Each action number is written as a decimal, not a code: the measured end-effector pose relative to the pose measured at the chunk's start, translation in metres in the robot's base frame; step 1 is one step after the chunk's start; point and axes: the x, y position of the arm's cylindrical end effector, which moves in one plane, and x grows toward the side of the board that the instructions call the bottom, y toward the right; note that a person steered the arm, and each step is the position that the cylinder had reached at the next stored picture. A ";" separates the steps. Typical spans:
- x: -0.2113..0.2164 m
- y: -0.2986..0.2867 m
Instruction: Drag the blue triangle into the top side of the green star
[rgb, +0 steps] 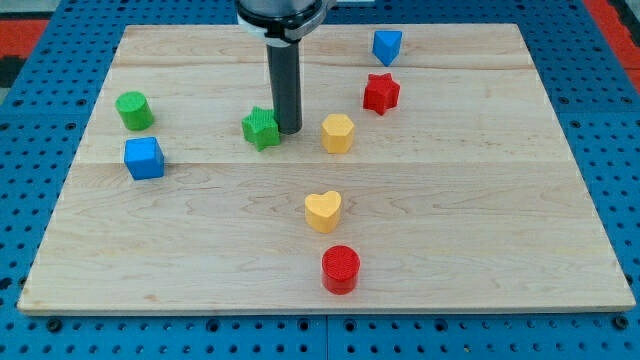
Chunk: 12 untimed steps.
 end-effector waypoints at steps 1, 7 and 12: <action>0.000 -0.002; -0.107 0.126; -0.133 -0.074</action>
